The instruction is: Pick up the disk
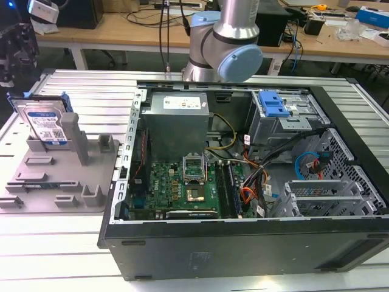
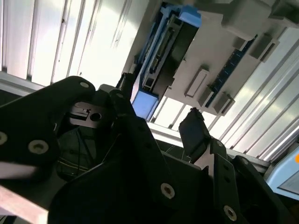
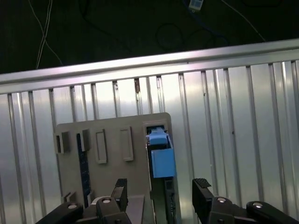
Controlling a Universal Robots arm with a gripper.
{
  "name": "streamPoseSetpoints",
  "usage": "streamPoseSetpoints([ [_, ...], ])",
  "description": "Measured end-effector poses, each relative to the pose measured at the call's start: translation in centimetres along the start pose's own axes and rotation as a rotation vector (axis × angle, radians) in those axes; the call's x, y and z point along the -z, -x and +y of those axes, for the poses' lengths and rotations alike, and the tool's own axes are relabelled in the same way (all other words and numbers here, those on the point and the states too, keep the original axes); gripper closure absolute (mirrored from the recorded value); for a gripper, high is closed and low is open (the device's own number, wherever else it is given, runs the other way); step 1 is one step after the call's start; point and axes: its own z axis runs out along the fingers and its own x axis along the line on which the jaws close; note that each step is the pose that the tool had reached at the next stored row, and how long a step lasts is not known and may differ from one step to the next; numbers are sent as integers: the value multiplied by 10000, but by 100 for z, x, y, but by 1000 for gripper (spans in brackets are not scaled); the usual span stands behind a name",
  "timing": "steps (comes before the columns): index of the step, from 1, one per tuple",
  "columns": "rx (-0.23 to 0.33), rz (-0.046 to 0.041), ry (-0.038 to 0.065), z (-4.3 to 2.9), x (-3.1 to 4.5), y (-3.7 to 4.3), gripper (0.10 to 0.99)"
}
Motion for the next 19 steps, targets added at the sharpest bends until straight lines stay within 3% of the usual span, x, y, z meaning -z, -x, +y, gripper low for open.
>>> streamPoseSetpoints([
  [2,401,8,-22,3,-3,29,424],
  [6,613,10,-33,156,-72,22,424],
  [12,1098,14,-60,157,-134,14,424],
  [19,1133,20,-60,157,-185,19,424],
])
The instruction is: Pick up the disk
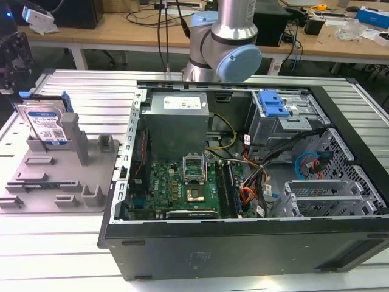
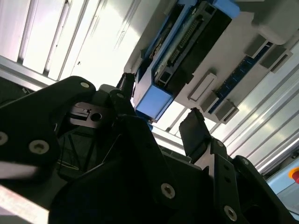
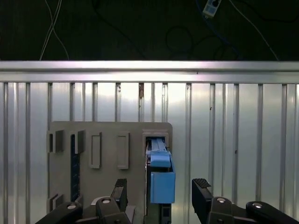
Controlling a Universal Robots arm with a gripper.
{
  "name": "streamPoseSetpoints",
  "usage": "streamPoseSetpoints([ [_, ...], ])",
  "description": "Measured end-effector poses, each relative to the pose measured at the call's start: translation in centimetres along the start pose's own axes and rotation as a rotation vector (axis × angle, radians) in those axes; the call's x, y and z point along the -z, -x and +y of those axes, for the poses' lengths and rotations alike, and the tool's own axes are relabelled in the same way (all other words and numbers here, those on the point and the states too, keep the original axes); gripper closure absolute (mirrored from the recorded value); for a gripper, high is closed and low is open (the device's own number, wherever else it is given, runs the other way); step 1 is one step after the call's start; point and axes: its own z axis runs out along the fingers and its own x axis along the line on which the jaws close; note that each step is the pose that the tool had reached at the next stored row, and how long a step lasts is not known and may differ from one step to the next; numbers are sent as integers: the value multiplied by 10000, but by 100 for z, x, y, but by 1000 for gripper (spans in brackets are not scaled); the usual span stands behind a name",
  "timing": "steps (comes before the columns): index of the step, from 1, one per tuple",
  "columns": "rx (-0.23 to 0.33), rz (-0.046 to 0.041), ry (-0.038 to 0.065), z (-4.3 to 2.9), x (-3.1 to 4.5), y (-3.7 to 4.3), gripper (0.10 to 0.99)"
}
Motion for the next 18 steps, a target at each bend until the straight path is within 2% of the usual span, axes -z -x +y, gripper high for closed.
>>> streamPoseSetpoints([
  [6,-17,0,2,1,-29,-34,424],
  [15,-66,-1,3,0,-126,-39,424],
  [16,-67,-1,3,0,-141,-38,506],
  [17,-67,-2,4,0,-151,-37,506],
  [18,-67,-1,4,0,-157,-37,576],
])
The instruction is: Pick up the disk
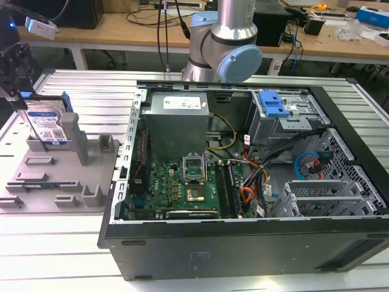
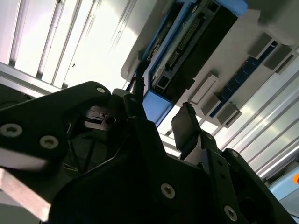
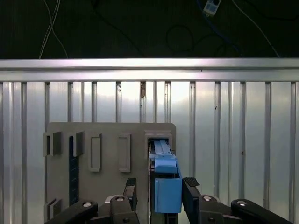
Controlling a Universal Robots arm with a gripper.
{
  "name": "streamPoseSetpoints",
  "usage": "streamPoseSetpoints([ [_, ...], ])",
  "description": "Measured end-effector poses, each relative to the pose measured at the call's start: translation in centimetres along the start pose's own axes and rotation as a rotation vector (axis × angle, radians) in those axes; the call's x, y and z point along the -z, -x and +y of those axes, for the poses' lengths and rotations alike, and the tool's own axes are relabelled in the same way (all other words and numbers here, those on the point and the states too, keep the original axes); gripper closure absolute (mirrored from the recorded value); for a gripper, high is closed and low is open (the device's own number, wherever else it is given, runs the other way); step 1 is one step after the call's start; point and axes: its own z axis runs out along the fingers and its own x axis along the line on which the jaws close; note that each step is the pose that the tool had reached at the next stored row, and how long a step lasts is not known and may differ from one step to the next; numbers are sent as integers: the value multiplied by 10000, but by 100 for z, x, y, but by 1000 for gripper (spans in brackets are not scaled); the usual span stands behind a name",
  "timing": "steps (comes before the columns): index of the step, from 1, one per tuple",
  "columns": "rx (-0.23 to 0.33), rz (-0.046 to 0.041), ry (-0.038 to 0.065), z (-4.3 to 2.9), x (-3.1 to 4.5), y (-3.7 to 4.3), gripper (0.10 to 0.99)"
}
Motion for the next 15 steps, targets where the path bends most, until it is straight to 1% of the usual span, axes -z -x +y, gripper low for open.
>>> streamPoseSetpoints([
  [5,-1,-1,-2,0,-23,13,576],
  [6,0,5,0,0,-33,26,576],
  [8,0,27,0,0,-60,31,576],
  [12,0,44,0,4,-111,34,576],
  [15,0,47,2,5,-128,35,576],
])
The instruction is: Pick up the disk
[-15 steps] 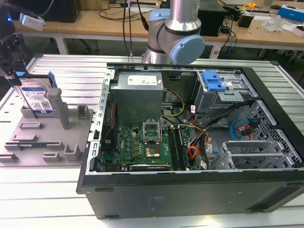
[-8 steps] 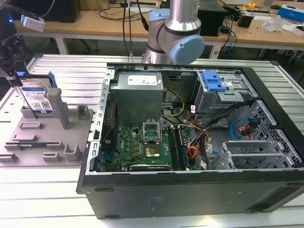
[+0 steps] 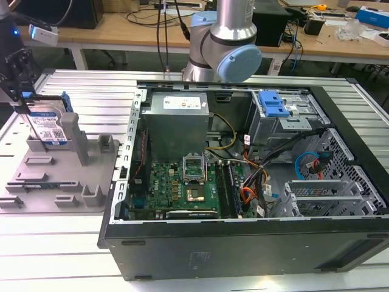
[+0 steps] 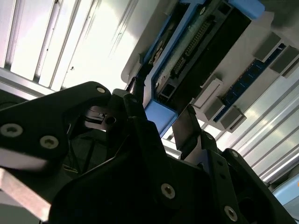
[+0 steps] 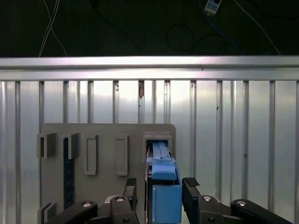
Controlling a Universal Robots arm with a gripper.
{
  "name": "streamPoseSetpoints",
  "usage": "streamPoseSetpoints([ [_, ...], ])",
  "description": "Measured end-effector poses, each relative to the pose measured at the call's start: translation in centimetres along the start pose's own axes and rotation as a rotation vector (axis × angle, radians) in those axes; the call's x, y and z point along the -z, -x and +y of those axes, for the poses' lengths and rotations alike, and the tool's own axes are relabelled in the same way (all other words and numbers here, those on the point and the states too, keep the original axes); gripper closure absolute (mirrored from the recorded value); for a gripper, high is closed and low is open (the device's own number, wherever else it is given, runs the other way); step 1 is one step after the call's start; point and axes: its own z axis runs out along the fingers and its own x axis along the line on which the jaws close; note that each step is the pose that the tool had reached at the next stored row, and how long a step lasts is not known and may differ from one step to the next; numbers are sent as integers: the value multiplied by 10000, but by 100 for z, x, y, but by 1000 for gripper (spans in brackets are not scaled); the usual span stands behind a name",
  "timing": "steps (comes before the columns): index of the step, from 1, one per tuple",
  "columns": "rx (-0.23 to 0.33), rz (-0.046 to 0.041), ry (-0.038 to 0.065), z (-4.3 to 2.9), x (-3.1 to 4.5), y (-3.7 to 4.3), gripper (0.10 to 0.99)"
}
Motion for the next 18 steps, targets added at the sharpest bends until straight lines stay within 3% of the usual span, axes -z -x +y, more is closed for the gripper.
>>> streamPoseSetpoints([
  [15,0,0,0,-12,-16,1,576],
  [16,0,0,-2,-12,-20,1,592],
  [17,0,0,-1,-12,-21,1,663],
  [18,-1,0,-1,-12,-21,1,663],
])
